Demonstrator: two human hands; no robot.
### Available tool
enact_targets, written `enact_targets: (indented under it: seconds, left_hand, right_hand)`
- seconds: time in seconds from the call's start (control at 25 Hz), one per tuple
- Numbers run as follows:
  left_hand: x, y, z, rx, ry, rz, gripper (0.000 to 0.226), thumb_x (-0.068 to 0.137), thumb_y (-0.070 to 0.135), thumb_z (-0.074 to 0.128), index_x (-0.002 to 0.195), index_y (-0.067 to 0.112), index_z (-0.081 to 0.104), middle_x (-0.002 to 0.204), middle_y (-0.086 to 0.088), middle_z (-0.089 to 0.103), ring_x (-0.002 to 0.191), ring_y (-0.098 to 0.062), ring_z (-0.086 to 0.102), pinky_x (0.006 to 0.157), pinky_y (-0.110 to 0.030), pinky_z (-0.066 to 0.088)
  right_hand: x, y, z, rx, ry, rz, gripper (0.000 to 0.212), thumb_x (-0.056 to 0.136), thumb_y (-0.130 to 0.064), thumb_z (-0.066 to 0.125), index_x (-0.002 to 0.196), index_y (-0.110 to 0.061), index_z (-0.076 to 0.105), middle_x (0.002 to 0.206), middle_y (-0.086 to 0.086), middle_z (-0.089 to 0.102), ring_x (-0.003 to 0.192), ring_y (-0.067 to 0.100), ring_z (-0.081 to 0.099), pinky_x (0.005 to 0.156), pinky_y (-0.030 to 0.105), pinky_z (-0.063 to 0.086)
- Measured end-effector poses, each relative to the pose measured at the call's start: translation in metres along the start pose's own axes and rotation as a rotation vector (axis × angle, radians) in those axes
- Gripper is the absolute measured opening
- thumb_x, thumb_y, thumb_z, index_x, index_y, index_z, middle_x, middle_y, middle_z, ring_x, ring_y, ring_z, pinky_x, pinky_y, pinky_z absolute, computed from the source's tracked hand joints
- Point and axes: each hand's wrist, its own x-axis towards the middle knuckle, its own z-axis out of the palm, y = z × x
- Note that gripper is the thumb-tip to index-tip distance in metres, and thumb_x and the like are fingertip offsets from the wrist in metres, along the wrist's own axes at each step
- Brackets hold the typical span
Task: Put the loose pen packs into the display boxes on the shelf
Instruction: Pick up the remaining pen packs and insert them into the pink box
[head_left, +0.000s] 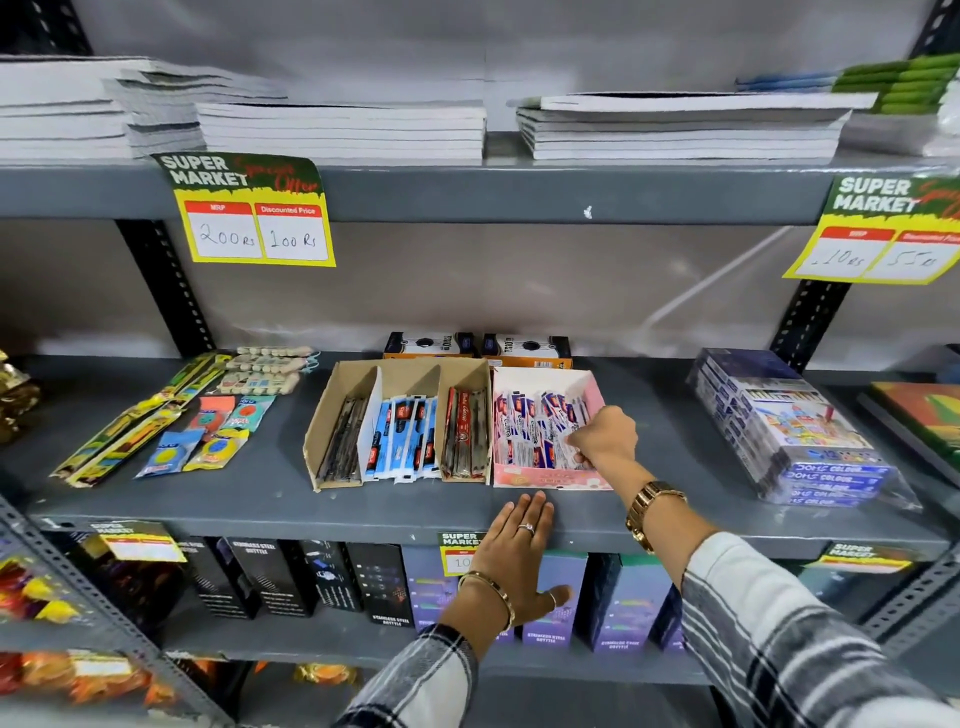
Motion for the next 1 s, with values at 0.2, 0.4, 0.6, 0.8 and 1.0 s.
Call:
enact_targets:
  seconds: [0.2, 0.4, 0.6, 0.8, 1.0]
  left_hand:
    - [0.0, 0.001, 0.0, -0.007, 0.013, 0.001, 0.094, 0.088, 0.061, 0.044, 0.146, 0.005, -0.005, 0.157, -0.012, -0.005, 0.143, -0.026, -0.007, 0.115, -0.038, -0.008]
    - [0.0, 0.002, -0.001, 0.016, -0.012, -0.013, 0.095, 0.088, 0.062, 0.041, 0.146, 0.005, -0.006, 0.157, -0.012, -0.006, 0.143, -0.026, -0.008, 0.115, -0.037, -0.008]
    - [0.001, 0.006, -0.007, 0.047, -0.071, -0.065, 0.093, 0.088, 0.063, 0.04, 0.146, 0.006, -0.005, 0.157, -0.01, -0.005, 0.143, -0.024, -0.006, 0.116, -0.039, -0.006]
    - [-0.013, 0.012, -0.02, 0.103, -0.015, -0.096, 0.077, 0.094, 0.055, 0.033, 0.146, 0.006, 0.004, 0.158, -0.011, 0.003, 0.144, -0.023, -0.002, 0.115, -0.042, -0.006]
    - [-0.018, 0.019, -0.081, 0.047, 0.256, -0.114, 0.064, 0.098, 0.046, 0.028, 0.146, 0.009, 0.008, 0.157, -0.01, 0.007, 0.143, -0.02, 0.001, 0.113, -0.035, -0.008]
  right_hand:
    - [-0.002, 0.0, 0.006, -0.086, 0.041, -0.079, 0.025, 0.079, -0.008, 0.067, 0.1, 0.005, 0.064, 0.105, 0.022, 0.069, 0.096, 0.036, 0.066, 0.078, 0.037, 0.056]
    - [-0.007, 0.0, -0.001, -0.111, 0.07, -0.108, 0.02, 0.08, -0.009, 0.067, 0.095, 0.005, 0.064, 0.101, 0.022, 0.071, 0.091, 0.036, 0.067, 0.074, 0.036, 0.057]
    - [-0.018, 0.007, -0.015, -0.104, 0.065, -0.113, 0.023, 0.083, -0.015, 0.065, 0.099, 0.001, 0.068, 0.101, 0.02, 0.072, 0.091, 0.035, 0.068, 0.074, 0.035, 0.057]
    - [-0.037, 0.013, -0.04, -0.118, 0.094, -0.217, 0.019, 0.083, -0.01, 0.058, 0.092, -0.001, 0.071, 0.098, 0.019, 0.073, 0.092, 0.037, 0.067, 0.078, 0.039, 0.059]
    - [-0.065, 0.011, -0.077, -0.051, 0.205, -0.538, 0.024, 0.085, -0.013, 0.058, 0.106, -0.006, 0.065, 0.107, 0.016, 0.07, 0.1, 0.032, 0.063, 0.086, 0.038, 0.052]
